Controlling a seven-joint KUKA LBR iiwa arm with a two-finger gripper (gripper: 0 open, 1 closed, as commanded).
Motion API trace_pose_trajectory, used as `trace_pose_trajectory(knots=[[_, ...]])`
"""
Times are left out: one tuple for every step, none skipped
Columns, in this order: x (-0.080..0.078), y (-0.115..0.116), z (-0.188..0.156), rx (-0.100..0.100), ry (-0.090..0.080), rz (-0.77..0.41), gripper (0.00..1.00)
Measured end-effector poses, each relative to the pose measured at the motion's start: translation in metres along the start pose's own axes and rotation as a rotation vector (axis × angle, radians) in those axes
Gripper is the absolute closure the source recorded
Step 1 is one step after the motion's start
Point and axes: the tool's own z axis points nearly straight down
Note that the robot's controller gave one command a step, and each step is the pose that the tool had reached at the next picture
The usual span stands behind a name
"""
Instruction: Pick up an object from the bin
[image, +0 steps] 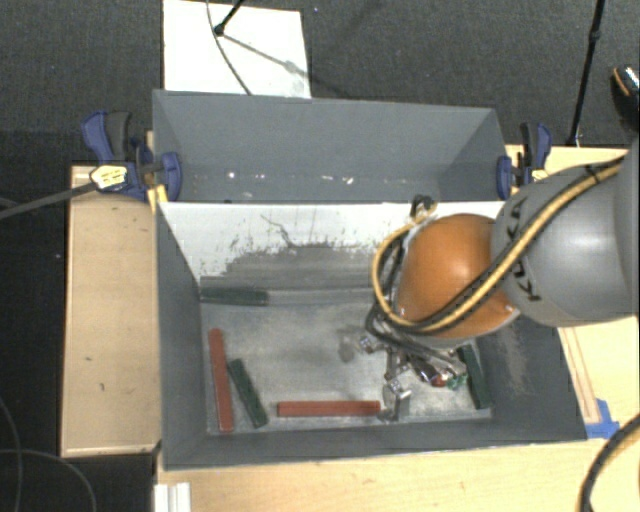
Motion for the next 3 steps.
trace_pose_trajectory(knots=[[-0.004, 0.039, 0.025, 0.008, -0.019, -0.056, 0.00], [-0.001, 0.039, 0.026, 0.004, -0.009, -0.052, 1.00], [0.013, 0.000, -0.114, 0.008, -0.013, -0.024, 1.00]])
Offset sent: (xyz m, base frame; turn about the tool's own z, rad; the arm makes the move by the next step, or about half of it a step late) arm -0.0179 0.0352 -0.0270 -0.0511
